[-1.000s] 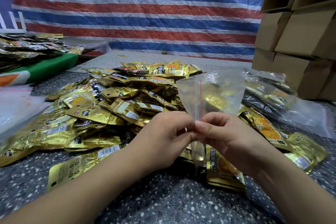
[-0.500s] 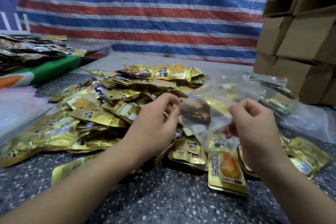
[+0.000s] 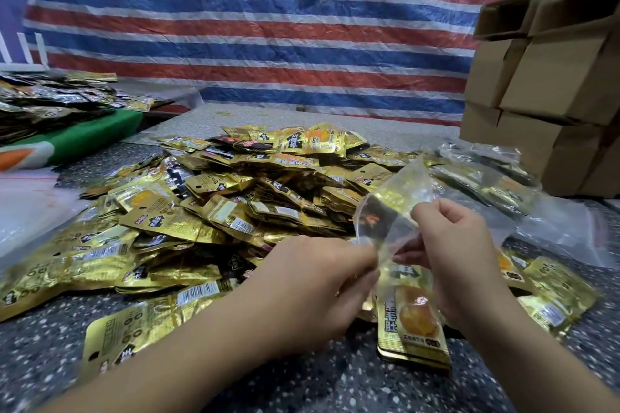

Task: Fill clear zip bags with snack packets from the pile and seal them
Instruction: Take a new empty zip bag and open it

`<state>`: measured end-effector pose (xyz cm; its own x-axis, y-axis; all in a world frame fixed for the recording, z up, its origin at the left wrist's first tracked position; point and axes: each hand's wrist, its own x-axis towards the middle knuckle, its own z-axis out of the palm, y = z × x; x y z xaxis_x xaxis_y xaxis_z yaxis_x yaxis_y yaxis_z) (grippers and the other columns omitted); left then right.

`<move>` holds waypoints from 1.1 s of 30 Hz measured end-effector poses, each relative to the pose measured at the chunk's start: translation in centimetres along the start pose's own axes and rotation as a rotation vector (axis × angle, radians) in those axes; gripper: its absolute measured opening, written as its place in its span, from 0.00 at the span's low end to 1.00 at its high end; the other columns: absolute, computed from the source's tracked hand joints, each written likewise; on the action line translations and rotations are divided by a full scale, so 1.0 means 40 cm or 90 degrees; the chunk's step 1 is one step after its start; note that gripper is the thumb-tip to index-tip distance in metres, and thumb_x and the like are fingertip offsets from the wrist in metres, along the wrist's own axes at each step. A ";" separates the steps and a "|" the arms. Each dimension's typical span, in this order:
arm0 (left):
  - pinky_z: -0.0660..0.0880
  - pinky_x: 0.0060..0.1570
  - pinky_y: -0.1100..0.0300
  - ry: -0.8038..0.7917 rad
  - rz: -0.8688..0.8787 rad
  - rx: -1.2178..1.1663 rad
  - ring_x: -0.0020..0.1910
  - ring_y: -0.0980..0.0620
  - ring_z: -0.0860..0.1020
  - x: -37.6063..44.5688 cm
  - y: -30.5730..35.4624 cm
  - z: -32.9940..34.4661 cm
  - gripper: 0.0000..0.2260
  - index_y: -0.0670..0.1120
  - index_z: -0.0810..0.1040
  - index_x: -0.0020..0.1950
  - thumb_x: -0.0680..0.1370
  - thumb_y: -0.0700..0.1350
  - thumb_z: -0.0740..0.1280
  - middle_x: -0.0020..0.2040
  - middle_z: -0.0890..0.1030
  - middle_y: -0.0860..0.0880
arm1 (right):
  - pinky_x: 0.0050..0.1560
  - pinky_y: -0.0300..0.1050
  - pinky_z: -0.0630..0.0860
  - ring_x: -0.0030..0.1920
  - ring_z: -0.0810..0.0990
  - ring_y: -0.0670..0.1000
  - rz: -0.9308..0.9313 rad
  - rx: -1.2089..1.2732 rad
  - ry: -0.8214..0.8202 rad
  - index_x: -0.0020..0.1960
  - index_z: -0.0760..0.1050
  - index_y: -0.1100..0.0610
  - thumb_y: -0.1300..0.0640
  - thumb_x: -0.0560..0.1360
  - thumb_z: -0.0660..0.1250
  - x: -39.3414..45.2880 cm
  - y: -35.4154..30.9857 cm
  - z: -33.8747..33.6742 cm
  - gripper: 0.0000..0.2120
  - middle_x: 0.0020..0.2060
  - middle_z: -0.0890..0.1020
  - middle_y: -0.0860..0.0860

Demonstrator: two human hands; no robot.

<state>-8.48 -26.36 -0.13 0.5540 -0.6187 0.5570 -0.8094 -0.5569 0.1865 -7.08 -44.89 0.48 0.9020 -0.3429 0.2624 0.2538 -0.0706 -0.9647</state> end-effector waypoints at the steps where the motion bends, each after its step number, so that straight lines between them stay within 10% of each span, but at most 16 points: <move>1: 0.74 0.35 0.54 0.005 -0.016 -0.018 0.35 0.56 0.74 0.000 -0.005 0.000 0.10 0.51 0.75 0.48 0.80 0.54 0.58 0.37 0.78 0.54 | 0.25 0.44 0.71 0.24 0.74 0.52 -0.012 -0.029 0.022 0.34 0.69 0.58 0.64 0.75 0.63 0.009 0.002 -0.009 0.11 0.23 0.73 0.55; 9: 0.67 0.29 0.57 0.106 -0.077 -0.261 0.29 0.54 0.70 0.010 -0.026 -0.010 0.20 0.45 0.74 0.35 0.80 0.58 0.59 0.29 0.73 0.51 | 0.43 0.44 0.71 0.48 0.77 0.48 -0.116 -0.177 0.147 0.47 0.74 0.45 0.60 0.73 0.66 0.064 -0.025 -0.075 0.10 0.49 0.78 0.48; 14: 0.63 0.24 0.60 0.267 -0.179 -0.385 0.22 0.55 0.65 0.018 -0.044 -0.028 0.26 0.46 0.69 0.27 0.80 0.59 0.58 0.22 0.67 0.50 | 0.28 0.38 0.74 0.32 0.81 0.46 -0.009 -0.106 -0.077 0.39 0.81 0.57 0.59 0.73 0.62 0.054 -0.023 -0.050 0.10 0.33 0.83 0.53; 21: 0.65 0.25 0.56 0.211 -0.201 -0.301 0.22 0.58 0.62 0.021 -0.097 -0.030 0.27 0.48 0.64 0.26 0.81 0.62 0.56 0.21 0.64 0.56 | 0.39 0.49 0.73 0.37 0.81 0.51 0.041 -0.021 -0.120 0.34 0.81 0.54 0.36 0.74 0.54 0.084 -0.017 -0.069 0.27 0.37 0.84 0.55; 25: 0.58 0.25 0.66 0.188 -0.156 -0.282 0.22 0.59 0.61 0.017 -0.109 -0.025 0.26 0.49 0.63 0.25 0.80 0.59 0.58 0.21 0.64 0.56 | 0.37 0.45 0.71 0.40 0.79 0.51 -0.088 -0.285 0.080 0.40 0.79 0.53 0.48 0.80 0.63 0.111 -0.013 -0.093 0.13 0.39 0.83 0.48; 28: 0.60 0.26 0.64 0.175 -0.144 -0.274 0.22 0.58 0.62 0.017 -0.112 -0.025 0.24 0.52 0.62 0.25 0.81 0.52 0.61 0.22 0.64 0.56 | 0.48 0.52 0.79 0.48 0.81 0.51 -0.111 -0.478 0.004 0.50 0.79 0.49 0.49 0.79 0.66 0.157 -0.029 -0.089 0.05 0.46 0.82 0.46; 33: 0.59 0.28 0.70 0.148 -0.144 -0.261 0.24 0.59 0.64 0.012 -0.108 -0.021 0.20 0.51 0.65 0.26 0.79 0.47 0.63 0.23 0.65 0.57 | 0.63 0.55 0.75 0.61 0.78 0.57 -0.006 -0.742 -0.179 0.75 0.65 0.55 0.40 0.79 0.62 0.233 -0.044 -0.053 0.30 0.67 0.76 0.56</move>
<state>-4.86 -23.79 0.02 0.7041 -0.3417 0.6225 -0.7096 -0.3708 0.5991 0.15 -49.96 4.59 0.9833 -0.1312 0.1260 -0.0768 -0.9275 -0.3659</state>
